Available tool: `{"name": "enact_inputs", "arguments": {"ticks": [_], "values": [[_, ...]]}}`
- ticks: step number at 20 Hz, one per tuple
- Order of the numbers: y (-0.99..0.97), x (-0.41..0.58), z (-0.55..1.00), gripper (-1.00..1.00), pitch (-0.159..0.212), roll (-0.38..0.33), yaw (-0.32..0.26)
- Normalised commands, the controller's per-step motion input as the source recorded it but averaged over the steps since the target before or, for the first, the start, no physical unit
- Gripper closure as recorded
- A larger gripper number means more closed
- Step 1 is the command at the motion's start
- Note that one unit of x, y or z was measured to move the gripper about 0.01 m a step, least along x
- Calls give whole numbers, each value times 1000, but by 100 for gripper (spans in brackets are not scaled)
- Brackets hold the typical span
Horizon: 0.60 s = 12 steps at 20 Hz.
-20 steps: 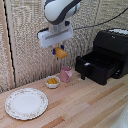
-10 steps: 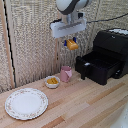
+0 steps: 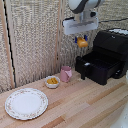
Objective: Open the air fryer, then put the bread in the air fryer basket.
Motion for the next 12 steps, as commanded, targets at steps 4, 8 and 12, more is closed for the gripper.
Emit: {"name": "enact_inputs", "arguments": {"ticks": [4,8,12], "values": [[-873,212,0,100,-13,0,-114],[-825,216,-41,100,-33,0,-131],[-826,310,-141,100,-14,3,-112]]}}
